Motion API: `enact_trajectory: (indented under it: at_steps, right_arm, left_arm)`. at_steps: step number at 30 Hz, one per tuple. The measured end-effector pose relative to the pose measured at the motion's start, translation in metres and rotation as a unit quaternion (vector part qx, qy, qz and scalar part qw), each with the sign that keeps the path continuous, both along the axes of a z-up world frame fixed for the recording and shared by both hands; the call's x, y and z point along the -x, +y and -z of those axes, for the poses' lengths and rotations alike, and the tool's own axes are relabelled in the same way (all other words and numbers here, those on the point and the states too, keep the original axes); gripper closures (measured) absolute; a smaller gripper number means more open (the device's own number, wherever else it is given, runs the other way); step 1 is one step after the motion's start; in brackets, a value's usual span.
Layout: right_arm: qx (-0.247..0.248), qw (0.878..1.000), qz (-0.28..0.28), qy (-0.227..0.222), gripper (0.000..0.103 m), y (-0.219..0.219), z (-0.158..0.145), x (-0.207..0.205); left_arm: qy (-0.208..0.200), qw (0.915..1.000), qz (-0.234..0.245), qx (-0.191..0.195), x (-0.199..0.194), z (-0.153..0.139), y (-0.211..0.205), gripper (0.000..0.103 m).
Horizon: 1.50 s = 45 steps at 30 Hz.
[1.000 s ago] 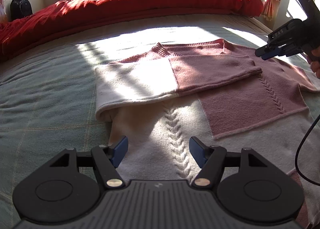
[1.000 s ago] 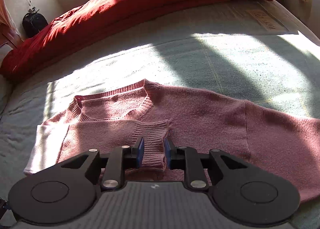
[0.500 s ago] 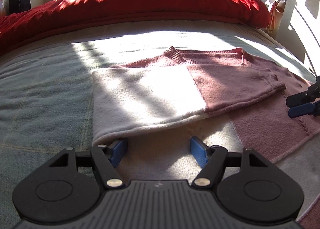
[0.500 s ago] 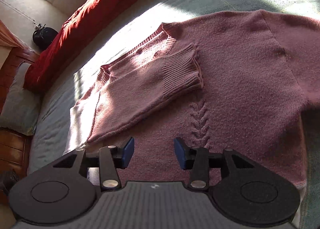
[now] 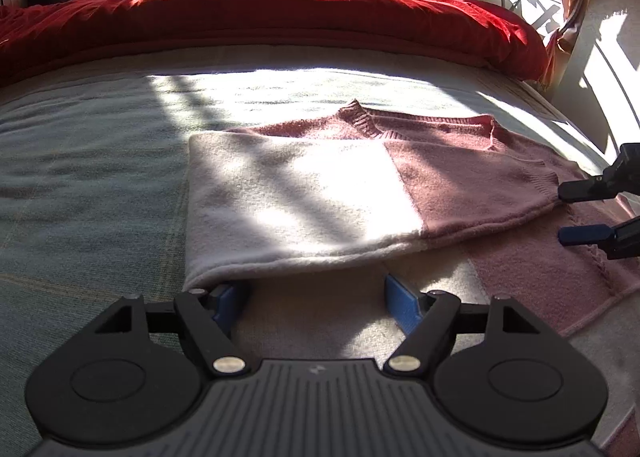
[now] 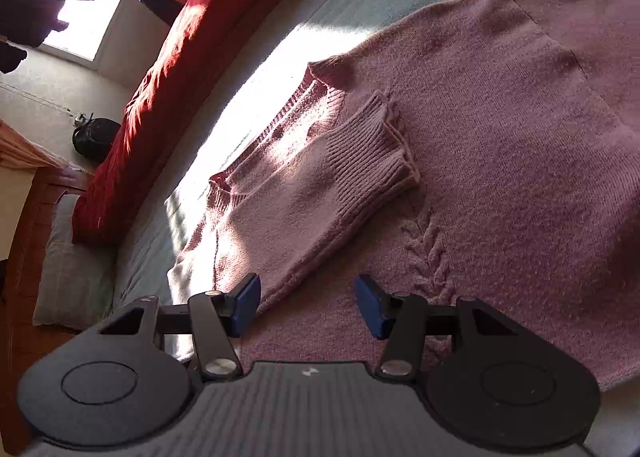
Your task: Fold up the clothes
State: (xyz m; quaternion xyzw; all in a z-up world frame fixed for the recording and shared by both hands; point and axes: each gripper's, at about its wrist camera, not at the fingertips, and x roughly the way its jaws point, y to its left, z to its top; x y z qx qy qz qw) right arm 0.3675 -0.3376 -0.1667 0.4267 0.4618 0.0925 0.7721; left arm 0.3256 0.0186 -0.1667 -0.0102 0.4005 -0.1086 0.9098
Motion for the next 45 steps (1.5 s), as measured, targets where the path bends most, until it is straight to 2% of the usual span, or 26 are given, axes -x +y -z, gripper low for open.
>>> enact_trajectory:
  at_steps: [5,8,11,14,20,23,26,28,29,31,35,37,38,39,40,45]
  right_arm:
    - [-0.040,0.996,0.077,-0.001,0.045,-0.014,0.014,-0.008]
    - [-0.011,0.996,0.087,-0.017,0.050,-0.013,0.013,-0.015]
    - [0.039,0.996,0.069,-0.033,0.090,-0.010,0.004,-0.017]
    - [0.085,0.994,0.049,-0.053,0.092,-0.008,-0.009,-0.015]
    - [0.130,0.986,0.049,-0.090,0.095,-0.013,-0.037,-0.001]
    - [0.112,0.989,0.056,-0.074,0.096,-0.023,-0.028,0.000]
    - [0.086,0.993,0.061,-0.052,0.086,-0.025,-0.016,0.001]
    - [0.061,0.995,0.062,-0.041,0.069,-0.024,-0.011,0.002]
    - [0.049,0.996,0.063,-0.039,0.057,-0.023,-0.009,0.003]
    - [0.031,0.997,0.065,-0.041,0.055,-0.021,-0.006,0.003]
    - [0.038,0.996,0.071,-0.033,0.054,-0.017,0.004,-0.011]
    - [0.035,0.996,0.073,-0.038,0.055,-0.018,0.009,-0.019]
    - [0.040,0.996,0.073,-0.043,0.064,-0.018,0.010,-0.022]
    - [0.045,0.996,0.070,-0.042,0.091,-0.018,0.010,-0.023]
    - [0.052,0.996,0.066,-0.040,0.091,-0.018,0.009,-0.024]
    - [0.094,0.990,0.059,-0.084,0.092,-0.015,-0.021,-0.002]
  left_arm:
    - [0.003,1.0000,0.000,0.009,0.002,-0.001,0.004,0.027]
    - [0.002,0.9999,-0.003,0.014,0.001,0.001,0.004,0.026]
    - [0.000,0.9998,-0.004,0.017,0.002,0.001,0.004,0.025]
    - [0.001,0.9997,-0.003,0.024,0.001,0.001,0.007,0.025]
    - [0.002,0.9996,-0.002,0.027,0.000,0.001,0.009,0.025]
    - [0.001,0.9997,-0.001,0.025,0.000,0.001,0.008,0.025]
    - [0.001,0.9997,0.001,0.024,0.000,0.001,0.008,0.025]
    - [0.001,0.9997,0.000,0.026,0.000,0.002,0.008,0.025]
    - [0.001,0.9997,0.001,0.026,-0.001,0.002,0.008,0.024]
    - [0.001,0.9997,0.002,0.026,-0.001,0.002,0.007,0.023]
    - [0.002,0.9997,0.001,0.024,-0.001,0.001,0.006,0.022]
    - [0.004,0.9996,-0.001,0.027,-0.001,0.001,0.007,0.022]
    - [0.005,0.9996,-0.002,0.028,-0.001,0.000,0.007,0.022]
    - [0.006,0.9996,-0.003,0.029,-0.002,0.000,0.007,0.022]
    - [0.007,0.9995,-0.004,0.030,-0.002,0.000,0.007,0.022]
    - [0.009,0.9993,-0.002,0.037,-0.003,0.001,0.010,0.022]
